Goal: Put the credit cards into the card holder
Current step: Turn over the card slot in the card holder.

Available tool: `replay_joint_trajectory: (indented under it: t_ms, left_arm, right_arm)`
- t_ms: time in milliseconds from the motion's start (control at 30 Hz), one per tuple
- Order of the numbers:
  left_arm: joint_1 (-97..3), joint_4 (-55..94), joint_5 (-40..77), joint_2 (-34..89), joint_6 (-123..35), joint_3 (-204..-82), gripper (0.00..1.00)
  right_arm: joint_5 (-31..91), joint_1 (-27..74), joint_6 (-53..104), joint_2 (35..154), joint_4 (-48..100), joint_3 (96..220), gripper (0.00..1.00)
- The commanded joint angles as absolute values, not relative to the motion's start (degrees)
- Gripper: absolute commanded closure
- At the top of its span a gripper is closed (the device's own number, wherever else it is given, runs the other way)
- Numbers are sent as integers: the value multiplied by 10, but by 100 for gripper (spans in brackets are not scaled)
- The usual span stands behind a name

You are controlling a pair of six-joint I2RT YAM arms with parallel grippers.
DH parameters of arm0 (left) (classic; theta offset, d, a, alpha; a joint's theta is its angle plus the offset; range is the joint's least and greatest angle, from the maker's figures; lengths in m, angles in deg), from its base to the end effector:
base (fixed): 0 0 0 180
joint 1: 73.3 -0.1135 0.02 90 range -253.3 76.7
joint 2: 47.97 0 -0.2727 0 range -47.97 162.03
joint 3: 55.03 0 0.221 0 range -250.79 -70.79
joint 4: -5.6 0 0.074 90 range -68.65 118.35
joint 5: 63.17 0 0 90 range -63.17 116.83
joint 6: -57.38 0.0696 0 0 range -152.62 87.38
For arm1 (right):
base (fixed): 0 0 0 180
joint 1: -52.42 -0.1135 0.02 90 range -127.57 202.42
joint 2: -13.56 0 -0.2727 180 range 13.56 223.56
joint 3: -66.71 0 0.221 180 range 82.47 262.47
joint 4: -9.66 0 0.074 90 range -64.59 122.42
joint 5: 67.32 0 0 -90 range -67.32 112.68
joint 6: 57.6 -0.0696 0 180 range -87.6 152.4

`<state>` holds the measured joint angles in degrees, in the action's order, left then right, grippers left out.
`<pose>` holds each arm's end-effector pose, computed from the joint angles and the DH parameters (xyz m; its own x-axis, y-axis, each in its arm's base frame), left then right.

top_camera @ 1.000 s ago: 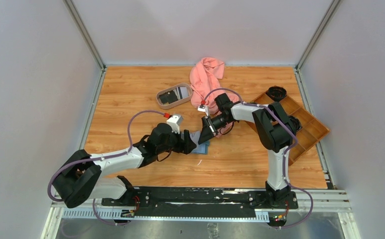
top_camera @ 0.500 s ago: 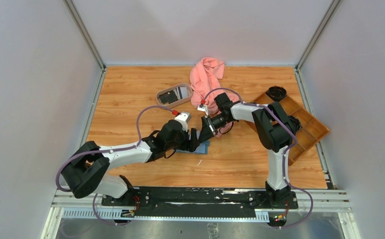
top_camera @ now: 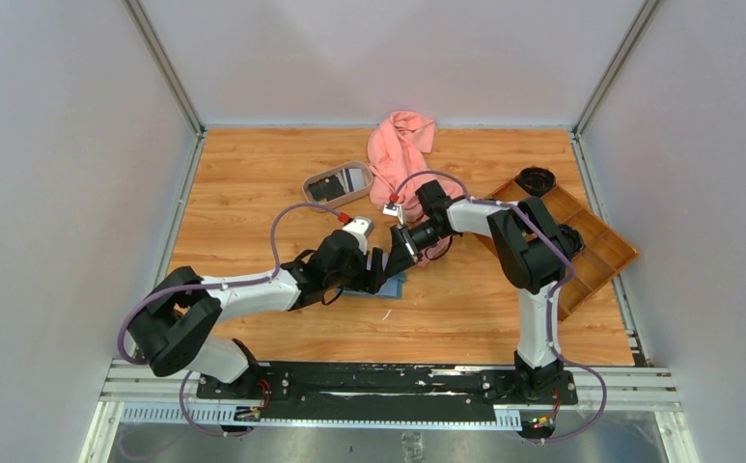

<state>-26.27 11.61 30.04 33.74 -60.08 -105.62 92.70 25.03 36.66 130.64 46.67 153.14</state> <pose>0.1966 -0.2054 0.1825 -0.6879 0.0630 -0.7230 0.4315 0.8365 -0.3377 0.2997 0.2290 0.1532 -0.7837 -0.4347 -0.4436 -0.5341 0.1071 0.8386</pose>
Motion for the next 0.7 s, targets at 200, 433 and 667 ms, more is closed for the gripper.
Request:
replay_joint_trajectory:
  t_ms: [200,433,667]
  left_arm:
    - [-258,121,281,323,-591,-1057,25]
    - [-257,121,289,331,-591,-1051,27]
    - [-257,128,308,328,-592,-1047,38]
  right_arm:
    - [940,240,361,1317,469,1548,80]
    - [945,236,359,1319,469,1553,80]
    - [945,236,359,1320,469,1552,80]
